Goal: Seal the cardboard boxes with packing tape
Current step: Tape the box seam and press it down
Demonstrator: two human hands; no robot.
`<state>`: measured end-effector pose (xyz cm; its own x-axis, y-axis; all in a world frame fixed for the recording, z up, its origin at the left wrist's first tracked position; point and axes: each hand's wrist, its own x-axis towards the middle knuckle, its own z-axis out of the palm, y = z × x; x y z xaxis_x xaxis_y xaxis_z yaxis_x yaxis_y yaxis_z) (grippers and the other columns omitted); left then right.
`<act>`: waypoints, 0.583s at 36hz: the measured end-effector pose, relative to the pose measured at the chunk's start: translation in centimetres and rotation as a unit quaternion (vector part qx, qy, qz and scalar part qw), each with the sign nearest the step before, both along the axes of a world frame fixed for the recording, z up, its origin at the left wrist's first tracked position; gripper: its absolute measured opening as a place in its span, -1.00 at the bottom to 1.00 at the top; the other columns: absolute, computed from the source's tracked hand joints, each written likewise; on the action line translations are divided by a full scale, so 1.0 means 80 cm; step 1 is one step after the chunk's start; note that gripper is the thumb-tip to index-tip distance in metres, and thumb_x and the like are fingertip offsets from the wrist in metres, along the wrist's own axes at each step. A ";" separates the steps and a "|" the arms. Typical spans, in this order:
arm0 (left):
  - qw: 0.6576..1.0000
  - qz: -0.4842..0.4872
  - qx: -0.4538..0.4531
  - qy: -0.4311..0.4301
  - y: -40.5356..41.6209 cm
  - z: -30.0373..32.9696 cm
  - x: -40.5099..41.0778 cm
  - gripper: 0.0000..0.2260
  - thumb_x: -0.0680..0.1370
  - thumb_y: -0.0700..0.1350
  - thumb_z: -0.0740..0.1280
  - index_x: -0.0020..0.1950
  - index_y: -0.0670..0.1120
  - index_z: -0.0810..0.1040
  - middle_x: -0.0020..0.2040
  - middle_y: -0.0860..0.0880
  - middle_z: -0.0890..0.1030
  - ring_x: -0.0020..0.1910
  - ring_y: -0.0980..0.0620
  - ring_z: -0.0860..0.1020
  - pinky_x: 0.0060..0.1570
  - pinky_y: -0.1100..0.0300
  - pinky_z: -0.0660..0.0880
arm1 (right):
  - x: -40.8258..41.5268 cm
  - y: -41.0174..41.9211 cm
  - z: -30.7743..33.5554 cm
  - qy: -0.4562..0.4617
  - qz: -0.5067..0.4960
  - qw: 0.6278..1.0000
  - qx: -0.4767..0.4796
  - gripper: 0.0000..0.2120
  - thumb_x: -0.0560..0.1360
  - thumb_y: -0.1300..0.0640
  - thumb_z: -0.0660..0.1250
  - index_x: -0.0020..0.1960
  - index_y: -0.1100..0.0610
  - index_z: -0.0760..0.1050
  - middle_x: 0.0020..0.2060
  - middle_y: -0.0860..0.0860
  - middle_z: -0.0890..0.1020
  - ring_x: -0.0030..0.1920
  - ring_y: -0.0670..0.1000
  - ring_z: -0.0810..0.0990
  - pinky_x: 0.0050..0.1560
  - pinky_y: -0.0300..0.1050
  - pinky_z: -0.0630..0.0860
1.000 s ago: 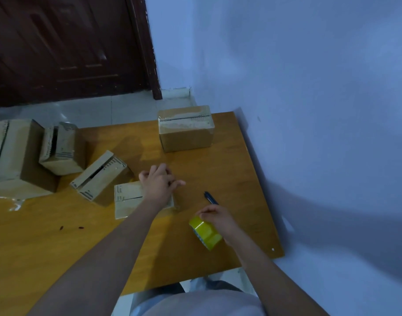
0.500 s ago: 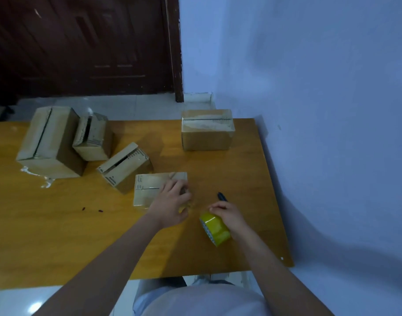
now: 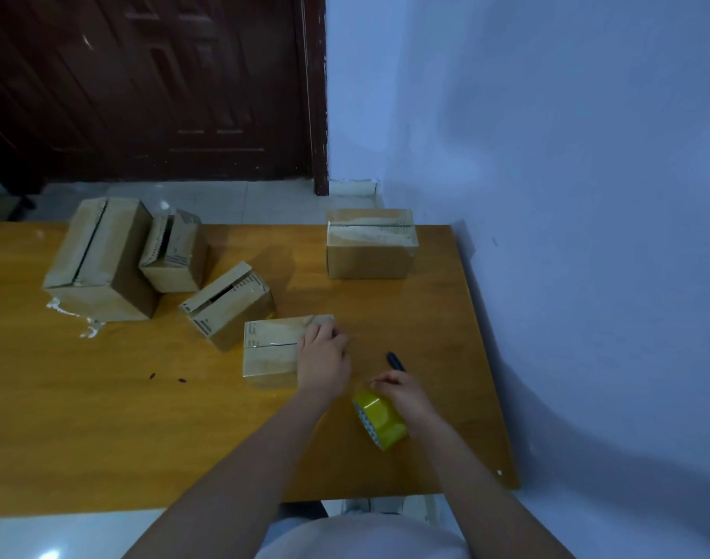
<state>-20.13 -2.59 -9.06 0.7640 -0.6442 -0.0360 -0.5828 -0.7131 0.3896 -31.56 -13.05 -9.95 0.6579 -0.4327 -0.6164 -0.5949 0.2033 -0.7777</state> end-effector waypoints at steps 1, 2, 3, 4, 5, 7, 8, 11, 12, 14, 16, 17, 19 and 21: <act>0.999 0.014 -0.030 0.024 -0.002 0.004 0.002 -0.70 0.52 -0.18 0.25 0.23 -0.06 0.58 0.12 -0.06 0.46 0.22 -0.10 0.35 0.24 0.04 0.27 | 0.001 0.000 0.000 -0.001 0.002 1.000 -0.003 -0.82 0.48 0.32 0.33 -0.24 0.10 0.56 -0.28 0.00 0.59 -0.21 -0.02 0.54 -0.19 -0.19 0.43; 0.995 0.030 -0.080 0.052 -0.001 0.009 0.006 -0.70 0.51 -0.21 0.23 0.21 -0.08 0.59 0.06 -0.05 0.48 0.18 -0.11 0.38 0.18 0.05 0.32 | 0.002 0.000 0.003 0.000 0.006 1.000 -0.004 -0.81 0.48 0.32 0.32 -0.26 0.10 0.55 -0.29 -0.01 0.58 -0.22 -0.02 0.54 -0.21 -0.19 0.42; 0.987 0.050 -0.134 0.073 0.002 0.016 0.010 -0.72 0.51 -0.24 0.22 0.17 -0.12 0.60 -0.02 -0.05 0.49 0.11 -0.13 0.43 0.07 0.05 0.36 | 0.003 -0.001 0.006 0.002 0.014 1.000 -0.004 -0.80 0.49 0.31 0.31 -0.27 0.11 0.53 -0.30 0.00 0.57 -0.23 -0.02 0.53 -0.22 -0.19 0.42; 0.978 0.072 -0.179 0.076 0.008 0.022 0.016 -0.73 0.50 -0.23 0.20 0.14 -0.15 0.60 -0.09 -0.03 0.47 0.03 -0.12 0.46 -0.05 0.07 0.37 | 0.005 -0.003 0.010 0.003 0.026 1.000 -0.001 -0.79 0.50 0.30 0.29 -0.28 0.12 0.52 -0.31 0.01 0.56 -0.23 0.00 0.53 -0.21 -0.17 0.42; 0.972 0.095 -0.210 0.053 0.017 0.028 0.022 -0.71 0.50 -0.19 0.18 0.13 -0.16 0.60 -0.11 -0.03 0.47 -0.03 -0.10 0.45 -0.13 0.10 0.34 | 0.007 -0.005 0.013 0.003 0.041 0.999 0.003 -0.80 0.51 0.30 0.28 -0.27 0.13 0.50 -0.30 0.02 0.56 -0.23 0.01 0.52 -0.19 -0.16 0.42; 0.961 0.153 -0.230 -0.027 0.039 0.034 0.033 -0.67 0.49 -0.13 0.14 0.14 -0.16 0.58 -0.04 -0.08 0.51 -0.04 -0.11 0.43 -0.13 0.10 0.32 | 0.013 -0.010 0.020 -0.008 0.078 0.997 0.007 -0.83 0.50 0.31 0.27 -0.26 0.18 0.49 -0.18 0.03 0.55 -0.15 -0.01 0.52 -0.15 -0.17 0.41; 0.953 0.198 -0.222 -0.051 0.050 0.037 0.038 -0.69 0.50 -0.14 0.15 0.14 -0.17 0.57 0.01 -0.12 0.52 0.00 -0.15 0.43 -0.10 0.05 0.34 | 0.018 -0.011 0.024 -0.017 0.100 0.995 0.008 -0.84 0.49 0.32 0.27 -0.25 0.20 0.49 -0.07 0.01 0.54 -0.05 -0.03 0.51 -0.11 -0.18 0.40; 0.932 0.339 -0.126 0.007 0.082 0.036 0.044 -0.70 0.57 -0.15 0.23 0.26 -0.26 0.45 0.21 -0.26 0.44 0.20 -0.26 0.35 0.10 -0.09 0.30 | 0.037 -0.011 0.032 -0.033 0.179 0.983 -0.005 -0.81 0.43 0.26 0.32 -0.34 0.10 0.52 0.30 -0.02 0.43 0.30 -0.01 0.39 0.19 -0.12 0.32; 0.927 0.363 -0.077 0.050 0.091 0.031 0.046 -0.63 0.60 -0.09 0.22 0.33 -0.27 0.38 0.29 -0.27 0.39 0.27 -0.26 0.31 0.18 -0.11 0.27 | 0.043 -0.009 0.035 -0.036 0.202 0.979 -0.009 -0.81 0.41 0.25 0.33 -0.36 0.07 0.53 0.38 -0.02 0.37 0.37 0.00 0.34 0.28 -0.10 0.27; 0.919 0.368 -0.014 0.143 0.104 0.027 0.045 -0.51 0.63 0.05 0.15 0.43 -0.26 0.27 0.36 -0.26 0.35 0.33 -0.26 0.29 0.24 -0.11 0.28 | 0.051 -0.005 0.037 -0.031 0.248 0.968 -0.021 -0.76 0.43 0.26 0.32 -0.37 0.03 0.55 0.46 -0.03 0.27 0.45 0.01 0.24 0.40 -0.06 0.18; 0.908 0.342 -0.049 0.237 0.109 0.025 0.042 -0.51 0.64 0.09 0.12 0.43 -0.23 0.27 0.30 -0.26 0.42 0.17 -0.24 0.41 0.07 -0.07 0.41 | 0.055 0.000 0.039 -0.026 0.282 0.959 -0.027 -0.74 0.46 0.24 0.32 -0.37 0.01 0.56 0.50 -0.03 0.19 0.48 0.02 0.17 0.44 0.03 0.14; 0.902 0.332 -0.081 0.265 0.110 0.026 0.038 -0.56 0.64 0.05 0.12 0.39 -0.23 0.31 0.23 -0.25 0.47 0.04 -0.20 0.44 -0.06 -0.01 0.40 | 0.055 0.003 0.042 -0.023 0.291 0.956 -0.027 -0.75 0.47 0.23 0.32 -0.35 0.01 0.55 0.51 -0.03 0.16 0.49 0.02 0.15 0.44 0.03 0.14; 0.901 0.320 -0.132 0.261 0.112 0.029 0.030 -0.65 0.65 -0.04 0.16 0.35 -0.23 0.36 0.18 -0.25 0.51 -0.04 -0.16 0.45 -0.16 0.05 0.36 | 0.050 0.006 0.045 -0.032 0.286 0.957 -0.025 -0.78 0.49 0.22 0.31 -0.31 0.04 0.54 0.51 -0.05 0.14 0.49 0.01 0.13 0.40 -0.04 0.16; 0.893 0.322 -0.188 0.251 0.117 0.028 0.024 -0.67 0.63 -0.12 0.22 0.36 -0.20 0.36 0.22 -0.22 0.51 0.08 -0.19 0.49 -0.08 -0.01 0.43 | 0.040 0.007 0.046 -0.043 0.275 0.960 -0.026 -0.78 0.50 0.23 0.29 -0.30 0.06 0.52 0.51 -0.05 0.15 0.50 0.00 0.12 0.39 -0.04 0.14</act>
